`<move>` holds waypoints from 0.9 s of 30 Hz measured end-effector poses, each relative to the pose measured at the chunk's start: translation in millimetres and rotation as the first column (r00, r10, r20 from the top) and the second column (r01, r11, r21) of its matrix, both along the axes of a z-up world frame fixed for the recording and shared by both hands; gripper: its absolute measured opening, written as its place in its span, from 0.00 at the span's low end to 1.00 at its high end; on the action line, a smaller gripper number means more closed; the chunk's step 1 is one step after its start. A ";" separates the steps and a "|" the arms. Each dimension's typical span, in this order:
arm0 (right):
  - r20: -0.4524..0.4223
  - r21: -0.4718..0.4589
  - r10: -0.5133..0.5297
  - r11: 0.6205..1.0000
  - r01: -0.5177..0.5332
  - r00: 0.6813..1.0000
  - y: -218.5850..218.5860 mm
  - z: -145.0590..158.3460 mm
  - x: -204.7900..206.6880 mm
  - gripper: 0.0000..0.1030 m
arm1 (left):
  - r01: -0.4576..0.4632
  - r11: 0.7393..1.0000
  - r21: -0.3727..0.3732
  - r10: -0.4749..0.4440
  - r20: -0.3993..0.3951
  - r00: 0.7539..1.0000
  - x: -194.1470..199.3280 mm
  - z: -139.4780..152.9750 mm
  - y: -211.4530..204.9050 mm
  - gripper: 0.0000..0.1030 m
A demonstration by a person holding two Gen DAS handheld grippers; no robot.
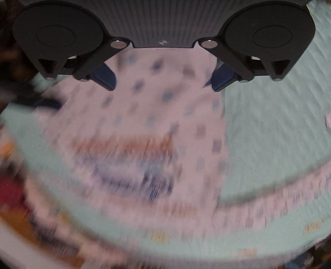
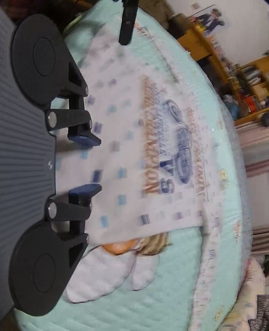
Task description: Fold clothes
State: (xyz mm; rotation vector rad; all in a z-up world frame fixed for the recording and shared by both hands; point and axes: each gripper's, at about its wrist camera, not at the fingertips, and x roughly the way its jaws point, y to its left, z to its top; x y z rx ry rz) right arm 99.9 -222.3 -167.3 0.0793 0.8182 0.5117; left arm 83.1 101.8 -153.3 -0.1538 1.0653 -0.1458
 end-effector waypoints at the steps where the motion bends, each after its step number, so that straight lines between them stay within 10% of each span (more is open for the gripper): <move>1: 0.001 -0.003 0.001 1.000 -0.001 1.000 -2.3 1.9 -3.1 0.38 | -0.001 1.000 0.028 0.001 0.010 1.000 -2.5 0.1 -2.2 0.92; 8: 0.019 -0.027 -0.002 1.000 0.003 1.000 -16.1 19.8 -6.1 0.40 | 0.051 0.998 0.042 -0.055 0.101 0.993 -17.8 16.7 -11.7 0.99; 21: -0.037 0.043 0.169 0.985 -0.168 0.985 -19.1 22.1 64.7 0.40 | 0.064 0.998 0.017 -0.064 0.031 0.997 4.2 10.8 2.6 0.98; 27: -0.102 0.005 0.079 0.997 -0.079 0.992 -44.1 21.6 78.0 0.28 | 0.030 0.998 0.058 -0.028 -0.029 0.999 6.9 0.9 6.5 0.96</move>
